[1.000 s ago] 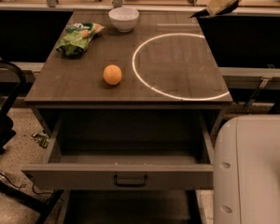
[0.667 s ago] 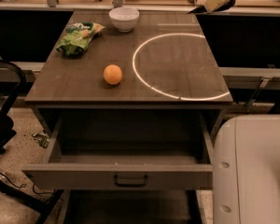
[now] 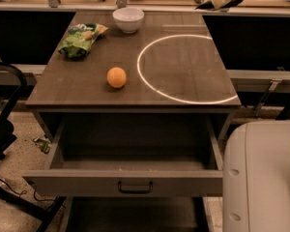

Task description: Move rxbar chocolate near orange

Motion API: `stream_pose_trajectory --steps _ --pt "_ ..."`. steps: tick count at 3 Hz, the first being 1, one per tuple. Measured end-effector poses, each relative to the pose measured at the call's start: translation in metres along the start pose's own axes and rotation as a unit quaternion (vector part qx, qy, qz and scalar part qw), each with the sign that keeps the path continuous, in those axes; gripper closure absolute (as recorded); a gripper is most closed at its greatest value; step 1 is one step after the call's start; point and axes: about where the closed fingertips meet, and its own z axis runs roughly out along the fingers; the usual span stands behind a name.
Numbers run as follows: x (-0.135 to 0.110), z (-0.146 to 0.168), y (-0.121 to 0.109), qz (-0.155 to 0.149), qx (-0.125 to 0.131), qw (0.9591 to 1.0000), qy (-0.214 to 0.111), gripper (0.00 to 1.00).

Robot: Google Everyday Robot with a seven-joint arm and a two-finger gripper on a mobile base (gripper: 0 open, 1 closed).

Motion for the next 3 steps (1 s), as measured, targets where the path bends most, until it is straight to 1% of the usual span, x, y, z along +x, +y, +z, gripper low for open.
stream_pose_trajectory --steps 1,2,3 --pt "0.008 -0.035 0.014 0.0 0.04 0.9991 0.013 1.0" --pt "0.005 -0.074 0.033 -0.023 0.09 0.9956 0.011 1.0" --pt "0.004 -0.101 0.041 -0.035 0.132 0.9904 0.02 1.0"
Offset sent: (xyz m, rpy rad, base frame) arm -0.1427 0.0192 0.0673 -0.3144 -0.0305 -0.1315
